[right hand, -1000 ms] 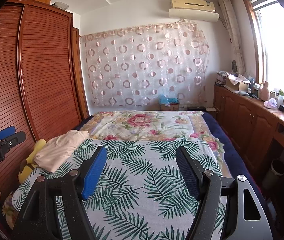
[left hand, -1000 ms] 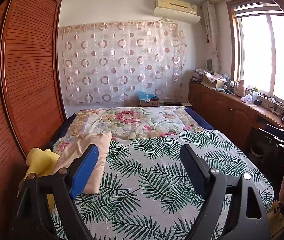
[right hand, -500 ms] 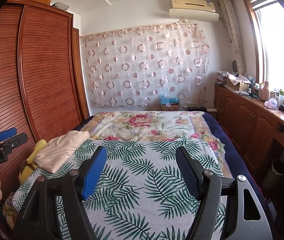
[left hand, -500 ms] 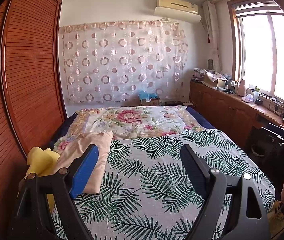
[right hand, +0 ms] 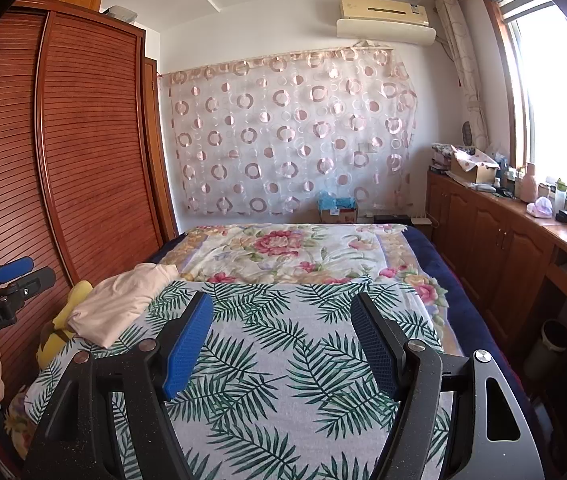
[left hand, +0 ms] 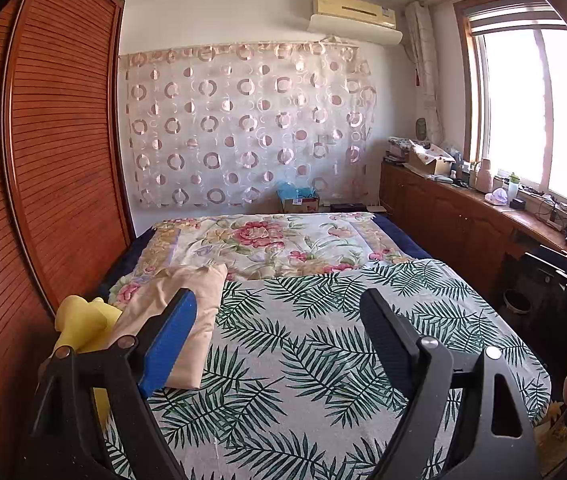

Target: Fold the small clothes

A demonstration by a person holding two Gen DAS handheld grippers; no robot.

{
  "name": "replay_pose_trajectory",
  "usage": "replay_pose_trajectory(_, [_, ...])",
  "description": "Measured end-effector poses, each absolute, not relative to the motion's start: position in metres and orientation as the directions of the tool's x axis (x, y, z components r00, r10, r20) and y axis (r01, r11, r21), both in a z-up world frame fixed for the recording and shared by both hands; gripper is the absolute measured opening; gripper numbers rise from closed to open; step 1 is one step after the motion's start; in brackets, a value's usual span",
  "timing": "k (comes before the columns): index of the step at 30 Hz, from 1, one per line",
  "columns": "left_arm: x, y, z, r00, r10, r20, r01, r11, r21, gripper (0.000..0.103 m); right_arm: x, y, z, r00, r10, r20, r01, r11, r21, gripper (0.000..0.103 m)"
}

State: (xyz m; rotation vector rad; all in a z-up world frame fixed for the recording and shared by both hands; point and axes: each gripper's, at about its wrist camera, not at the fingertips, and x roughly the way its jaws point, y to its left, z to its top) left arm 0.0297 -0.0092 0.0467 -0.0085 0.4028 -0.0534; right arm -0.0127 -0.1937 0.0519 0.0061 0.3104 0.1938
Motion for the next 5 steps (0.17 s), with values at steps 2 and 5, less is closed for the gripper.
replay_pose_trajectory(2, [0.0298,-0.0089,0.0469,0.919,-0.053,-0.391,0.05,0.999,-0.018,0.084,-0.0125,-0.1933,0.0517,0.934,0.191,-0.303,-0.189,0.981,0.035,0.073])
replay_pose_trajectory(5, [0.0301,-0.0077,0.048,0.919,-0.054,-0.389,0.052,0.999,-0.015,0.084,-0.0123,-0.1934,0.0516,0.933,0.194,-0.304,-0.192,0.981,0.038,0.073])
